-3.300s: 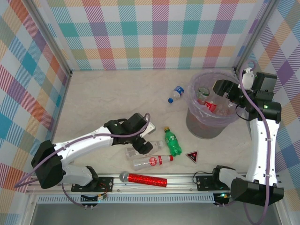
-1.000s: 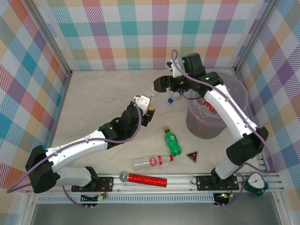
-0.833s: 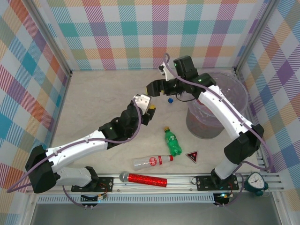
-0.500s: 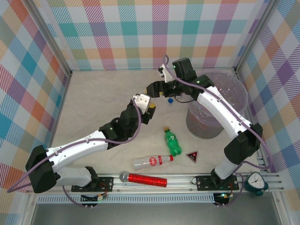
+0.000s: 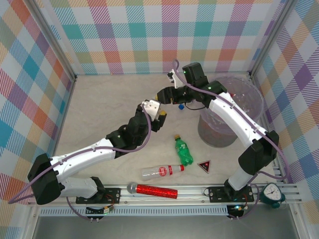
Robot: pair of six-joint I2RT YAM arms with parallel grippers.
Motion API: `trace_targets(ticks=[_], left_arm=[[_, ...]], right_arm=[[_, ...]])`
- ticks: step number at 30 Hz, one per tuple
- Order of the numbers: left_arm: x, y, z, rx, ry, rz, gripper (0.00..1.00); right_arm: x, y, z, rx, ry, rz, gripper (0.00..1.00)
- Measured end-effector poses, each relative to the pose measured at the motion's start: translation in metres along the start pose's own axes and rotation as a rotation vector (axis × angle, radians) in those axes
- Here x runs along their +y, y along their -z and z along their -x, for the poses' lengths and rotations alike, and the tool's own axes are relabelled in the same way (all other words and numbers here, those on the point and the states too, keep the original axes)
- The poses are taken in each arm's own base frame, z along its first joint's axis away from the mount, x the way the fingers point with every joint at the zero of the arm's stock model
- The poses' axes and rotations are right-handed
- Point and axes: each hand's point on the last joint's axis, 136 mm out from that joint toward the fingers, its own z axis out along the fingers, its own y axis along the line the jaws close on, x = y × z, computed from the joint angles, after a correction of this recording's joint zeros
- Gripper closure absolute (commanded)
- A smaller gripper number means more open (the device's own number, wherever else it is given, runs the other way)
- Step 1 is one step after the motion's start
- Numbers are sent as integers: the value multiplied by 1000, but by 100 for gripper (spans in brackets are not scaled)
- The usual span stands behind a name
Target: Put the plastic bottles in the bin
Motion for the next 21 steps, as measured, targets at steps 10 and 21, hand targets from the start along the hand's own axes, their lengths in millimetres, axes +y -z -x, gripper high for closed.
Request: trace_targets(ticks=[10,21], left_arm=[[-8,2,3,-7,-13,-50,0],[-20,29,-19,71,-23,-215,0]], right_arm=[[-9,7,6,-33,-2,-46,52],[-13,74,48,-199,55,-139,53]])
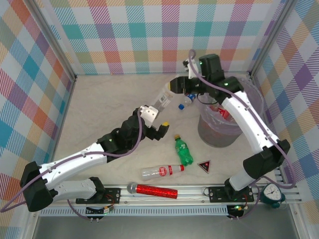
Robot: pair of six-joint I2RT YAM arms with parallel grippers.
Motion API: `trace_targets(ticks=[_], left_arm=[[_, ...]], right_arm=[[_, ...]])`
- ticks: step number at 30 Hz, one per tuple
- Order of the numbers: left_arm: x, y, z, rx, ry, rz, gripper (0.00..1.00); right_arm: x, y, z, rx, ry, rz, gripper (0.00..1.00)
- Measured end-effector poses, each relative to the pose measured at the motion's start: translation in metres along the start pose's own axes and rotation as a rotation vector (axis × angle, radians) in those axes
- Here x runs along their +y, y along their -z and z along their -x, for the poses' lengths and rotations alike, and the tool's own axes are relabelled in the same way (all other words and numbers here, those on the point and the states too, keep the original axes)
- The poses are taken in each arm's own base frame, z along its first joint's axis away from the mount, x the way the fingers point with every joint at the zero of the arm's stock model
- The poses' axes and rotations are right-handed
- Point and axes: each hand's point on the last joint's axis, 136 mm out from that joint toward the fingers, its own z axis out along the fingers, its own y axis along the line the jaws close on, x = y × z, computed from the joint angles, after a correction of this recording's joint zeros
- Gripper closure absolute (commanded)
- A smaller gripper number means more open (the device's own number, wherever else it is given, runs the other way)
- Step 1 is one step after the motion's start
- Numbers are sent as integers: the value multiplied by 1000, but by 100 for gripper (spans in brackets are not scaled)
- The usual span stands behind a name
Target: Put the plastic bottles in the bin
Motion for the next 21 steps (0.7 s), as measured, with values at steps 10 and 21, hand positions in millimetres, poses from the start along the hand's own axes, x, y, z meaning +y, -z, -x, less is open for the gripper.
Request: trace_targets(ticks=[10,21], left_arm=[[-12,-19,-42,163,-26,-31,0],[-36,-44,-53,240,-8,-105,2]], right_arm=[[-6,155,57,-342,121,-235,54],[-73,221,32,-369,19,-537,54]])
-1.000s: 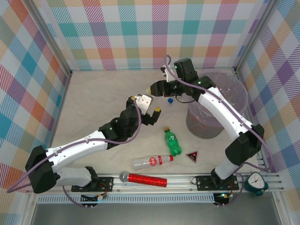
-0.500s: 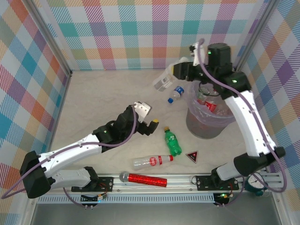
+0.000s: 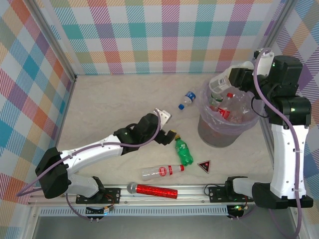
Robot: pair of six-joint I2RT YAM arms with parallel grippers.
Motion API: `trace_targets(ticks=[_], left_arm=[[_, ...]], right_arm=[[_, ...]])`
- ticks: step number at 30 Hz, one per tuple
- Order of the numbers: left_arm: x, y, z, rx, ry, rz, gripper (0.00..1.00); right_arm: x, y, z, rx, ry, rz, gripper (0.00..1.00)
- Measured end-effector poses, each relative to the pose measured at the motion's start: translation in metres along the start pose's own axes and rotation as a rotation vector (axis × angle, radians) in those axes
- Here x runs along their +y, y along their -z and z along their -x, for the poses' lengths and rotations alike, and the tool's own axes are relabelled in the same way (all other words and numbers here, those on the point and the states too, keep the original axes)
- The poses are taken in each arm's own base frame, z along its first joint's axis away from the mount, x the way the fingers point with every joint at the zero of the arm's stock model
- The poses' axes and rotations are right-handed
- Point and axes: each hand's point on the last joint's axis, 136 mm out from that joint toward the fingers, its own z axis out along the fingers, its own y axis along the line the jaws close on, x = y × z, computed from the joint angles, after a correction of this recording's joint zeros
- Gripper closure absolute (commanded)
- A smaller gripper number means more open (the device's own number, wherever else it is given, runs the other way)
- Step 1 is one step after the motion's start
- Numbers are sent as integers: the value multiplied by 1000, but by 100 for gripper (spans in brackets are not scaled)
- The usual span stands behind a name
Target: Put the plastic bottles in the bin
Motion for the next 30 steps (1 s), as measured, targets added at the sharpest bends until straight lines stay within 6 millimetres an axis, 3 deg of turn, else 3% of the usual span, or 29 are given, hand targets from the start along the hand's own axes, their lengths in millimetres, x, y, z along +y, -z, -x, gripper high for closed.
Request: trace_targets(ticks=[9,22,30], left_arm=[[-3,-8,-7,29,-6,-10,2],[-12,-6,-25,109,-30,-64,2],[-12,-6,-25,111,-31,-64,2]], right_arm=[[-25,-32,-65,198,-61,-45,55],[-27,-50,-75,170,-90,-10,55],[-19,-31,-64,175,-86,-1,55]])
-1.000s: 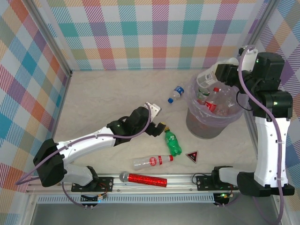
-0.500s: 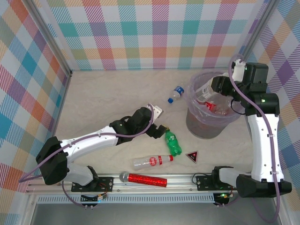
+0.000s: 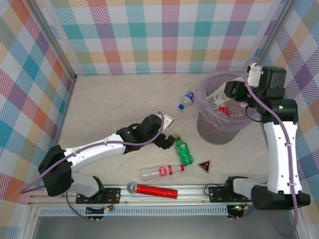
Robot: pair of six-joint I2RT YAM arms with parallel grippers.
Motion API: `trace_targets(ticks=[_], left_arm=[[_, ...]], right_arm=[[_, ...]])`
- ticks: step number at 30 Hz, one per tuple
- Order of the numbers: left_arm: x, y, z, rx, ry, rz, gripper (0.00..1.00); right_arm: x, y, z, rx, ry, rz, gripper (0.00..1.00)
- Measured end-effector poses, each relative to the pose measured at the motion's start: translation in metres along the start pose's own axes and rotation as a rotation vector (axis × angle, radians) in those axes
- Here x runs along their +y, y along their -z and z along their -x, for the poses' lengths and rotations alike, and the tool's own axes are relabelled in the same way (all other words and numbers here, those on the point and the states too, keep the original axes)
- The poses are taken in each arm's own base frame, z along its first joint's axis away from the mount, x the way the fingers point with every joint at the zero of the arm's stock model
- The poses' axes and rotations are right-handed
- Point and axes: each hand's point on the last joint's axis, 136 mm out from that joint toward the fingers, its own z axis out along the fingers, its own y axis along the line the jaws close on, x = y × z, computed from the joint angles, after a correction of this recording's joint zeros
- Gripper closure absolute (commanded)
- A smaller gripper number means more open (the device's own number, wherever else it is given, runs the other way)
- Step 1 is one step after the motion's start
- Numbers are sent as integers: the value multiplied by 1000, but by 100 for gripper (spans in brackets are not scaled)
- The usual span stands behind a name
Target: Put the plastic bottles in the bin
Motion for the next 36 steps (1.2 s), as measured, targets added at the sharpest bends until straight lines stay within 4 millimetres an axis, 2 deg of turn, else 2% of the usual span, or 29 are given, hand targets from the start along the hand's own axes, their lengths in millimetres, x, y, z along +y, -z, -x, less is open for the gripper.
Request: trace_targets(ticks=[4,15,26,36], left_arm=[[1,0,0,0,0,3,2],[0,-2,0,0,0,3,2],[2,-2,0,0,3,15,2],[4,-3,-1,1,3,23,2]], right_arm=[[0,12,0,5,16,-17,55],[-10,17,-37,110,-4,-62,55],[-26,-27,-77,229,-46,-60,56],[-37,-49,-85,230,-119,-24,56]])
